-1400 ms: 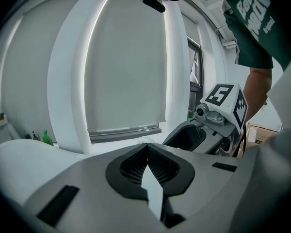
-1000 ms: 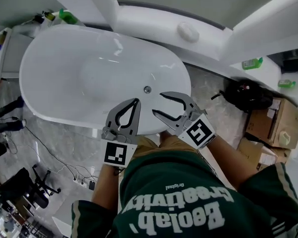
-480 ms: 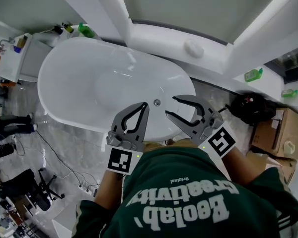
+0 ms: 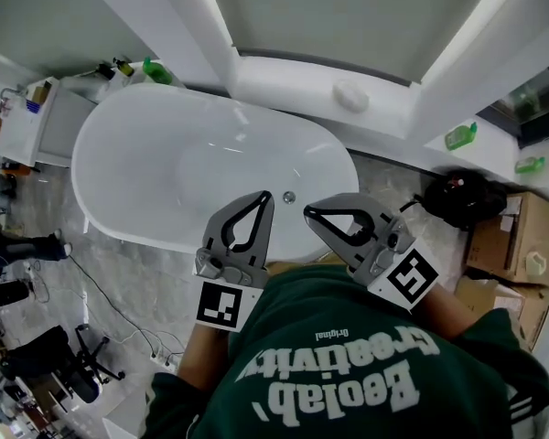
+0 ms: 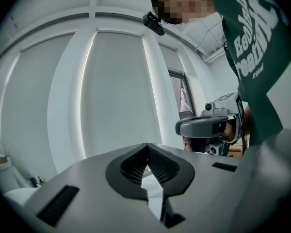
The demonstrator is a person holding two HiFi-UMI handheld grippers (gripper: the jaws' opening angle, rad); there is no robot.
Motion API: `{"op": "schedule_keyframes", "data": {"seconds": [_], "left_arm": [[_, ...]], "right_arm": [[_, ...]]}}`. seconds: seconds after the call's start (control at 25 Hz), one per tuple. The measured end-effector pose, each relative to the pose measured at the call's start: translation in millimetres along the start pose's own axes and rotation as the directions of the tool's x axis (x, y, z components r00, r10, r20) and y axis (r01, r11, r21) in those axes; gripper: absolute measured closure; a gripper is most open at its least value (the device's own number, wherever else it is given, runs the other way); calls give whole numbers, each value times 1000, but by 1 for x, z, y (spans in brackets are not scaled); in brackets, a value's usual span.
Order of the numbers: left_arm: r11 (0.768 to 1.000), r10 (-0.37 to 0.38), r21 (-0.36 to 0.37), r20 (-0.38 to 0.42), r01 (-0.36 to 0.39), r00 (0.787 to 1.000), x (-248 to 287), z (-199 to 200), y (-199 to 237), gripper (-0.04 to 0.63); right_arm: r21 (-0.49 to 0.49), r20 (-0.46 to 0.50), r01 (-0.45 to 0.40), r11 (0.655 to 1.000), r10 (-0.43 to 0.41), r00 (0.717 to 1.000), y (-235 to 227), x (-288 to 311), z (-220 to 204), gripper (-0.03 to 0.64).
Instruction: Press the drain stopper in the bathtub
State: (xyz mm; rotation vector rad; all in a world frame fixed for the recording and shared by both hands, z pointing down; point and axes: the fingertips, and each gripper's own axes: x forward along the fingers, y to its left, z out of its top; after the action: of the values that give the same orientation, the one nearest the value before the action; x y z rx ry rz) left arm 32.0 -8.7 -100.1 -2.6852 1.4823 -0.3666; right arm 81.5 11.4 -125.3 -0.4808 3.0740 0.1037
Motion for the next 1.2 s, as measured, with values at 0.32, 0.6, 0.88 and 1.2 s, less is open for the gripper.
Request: {"op": "schedule_keyframes", "data": {"seconds": [0.32,0.6,0.88,1.2], "left_arm": [[999,-17,-28,17,18,1000,3,2,-15,586],[999,-38,-39,13,39,999,12,0,-23,586],[999,-50,-23,0,50,999,18,-4,-29,586],[998,-60,-34,-6,60,998,20,-5,-30,586]], "right_arm": [[-14,-18,38,999,-39,999,5,-3,-3,601],[7,-54,105,994,-104,993,-11,-18,-14,603],[26,-65,123,992,-121,991,-16,-24,-21,603],[41,-70,168,985,-165,984,-33,-31,-26,603]]}}
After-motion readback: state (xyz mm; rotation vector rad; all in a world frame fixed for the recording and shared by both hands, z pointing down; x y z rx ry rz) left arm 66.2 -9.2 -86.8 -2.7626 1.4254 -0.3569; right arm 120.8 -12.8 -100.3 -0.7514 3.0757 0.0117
